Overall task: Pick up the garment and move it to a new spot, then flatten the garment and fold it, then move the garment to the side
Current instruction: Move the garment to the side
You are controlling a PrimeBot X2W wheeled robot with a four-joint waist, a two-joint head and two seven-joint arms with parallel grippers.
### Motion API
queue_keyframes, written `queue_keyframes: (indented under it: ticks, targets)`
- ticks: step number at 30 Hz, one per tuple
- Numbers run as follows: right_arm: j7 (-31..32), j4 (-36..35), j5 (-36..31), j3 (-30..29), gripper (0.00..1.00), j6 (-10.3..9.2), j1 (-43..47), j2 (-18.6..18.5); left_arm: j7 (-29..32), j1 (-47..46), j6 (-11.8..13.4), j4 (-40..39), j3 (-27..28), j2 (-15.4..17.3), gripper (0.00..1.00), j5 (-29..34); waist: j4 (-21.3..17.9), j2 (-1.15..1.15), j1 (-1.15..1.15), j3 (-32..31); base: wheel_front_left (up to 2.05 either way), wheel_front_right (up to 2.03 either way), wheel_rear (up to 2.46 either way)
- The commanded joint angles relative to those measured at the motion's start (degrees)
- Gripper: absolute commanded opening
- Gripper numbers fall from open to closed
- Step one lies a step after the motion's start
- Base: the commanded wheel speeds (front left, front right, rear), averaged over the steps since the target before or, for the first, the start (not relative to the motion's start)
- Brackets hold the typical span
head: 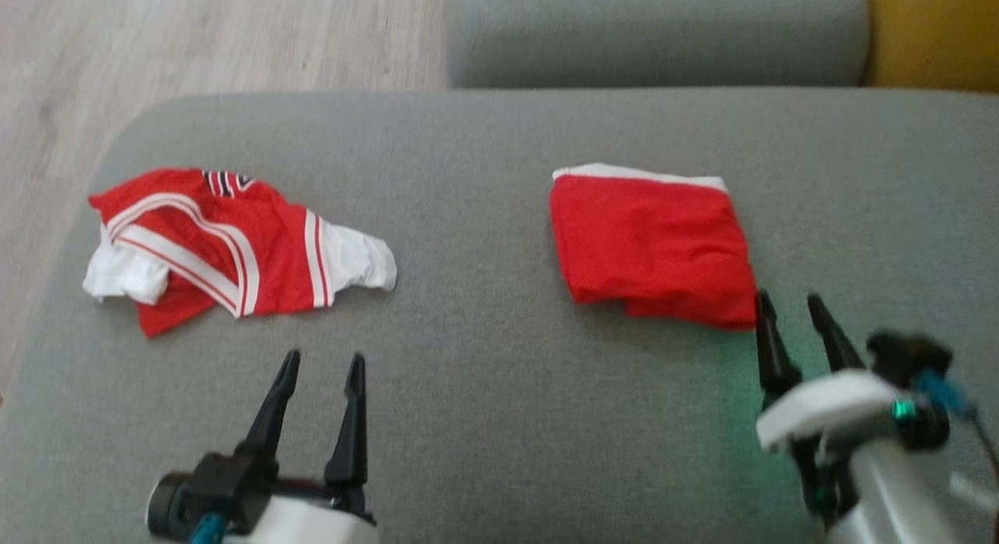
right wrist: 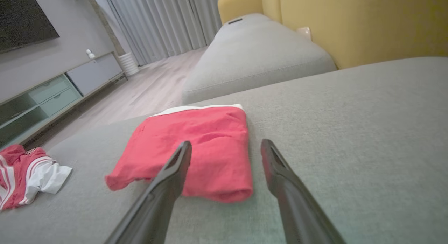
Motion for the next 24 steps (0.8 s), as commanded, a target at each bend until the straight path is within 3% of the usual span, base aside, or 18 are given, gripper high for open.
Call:
queue_keyframes:
  ticks: [1, 9, 18, 19, 20, 21, 24]
  targets:
    - [2.5, -0.5, 1.3, 1.2, 1.00, 0.22, -5.2, -1.2, -0.4, -4.4, 0.0, -2.5, 1.0, -0.4, 1.00, -0.4, 1.2, 0.00, -0.01, 2.7, 0.00, 0.00, 0.00]
    - [17.1, 7.2, 7.0, 0.3, 1.00, 0.22, -17.3, -5.7, -0.4, -8.9, -0.1, -2.5, -1.7, -0.4, 1.00, -0.9, 3.8, 0.00, -0.01, 7.5, 0.00, 0.00, 0.00]
    - [26.0, 12.4, 10.5, 0.8, 1.00, 0.22, -22.0, -8.4, -0.4, -10.7, 0.3, -2.2, -2.8, -0.4, 1.00, -1.1, 5.0, 0.00, -0.01, 10.0, 0.00, 0.00, 0.00]
    - [27.0, 12.6, 11.4, 1.4, 0.78, 0.22, -22.0, -8.4, -0.4, -10.9, 0.4, -2.2, -2.9, -0.4, 1.00, -1.2, 5.1, 0.00, -0.01, 10.3, 0.00, 0.00, 0.00]
    - [28.0, 12.7, 12.1, 2.2, 0.30, 0.22, -22.0, -8.5, -0.4, -11.1, 0.4, -2.2, -2.9, -0.4, 1.00, -1.2, 5.2, 0.00, -0.01, 10.5, 0.00, 0.00, 0.00]
    - [28.7, 12.6, 12.7, 3.0, 0.00, 0.22, -21.9, -8.8, -0.4, -11.4, 0.5, -2.2, -3.0, -0.4, 1.00, -1.3, 5.2, 0.00, -0.01, 10.8, 0.00, 0.00, 0.00]
    - [28.4, 11.2, 13.4, 4.0, 0.00, 0.22, -21.8, -10.9, -0.4, -12.0, 0.8, -2.5, -2.9, -0.4, 1.00, -1.5, 4.8, 0.00, -0.01, 11.7, 0.00, 0.00, 0.00]
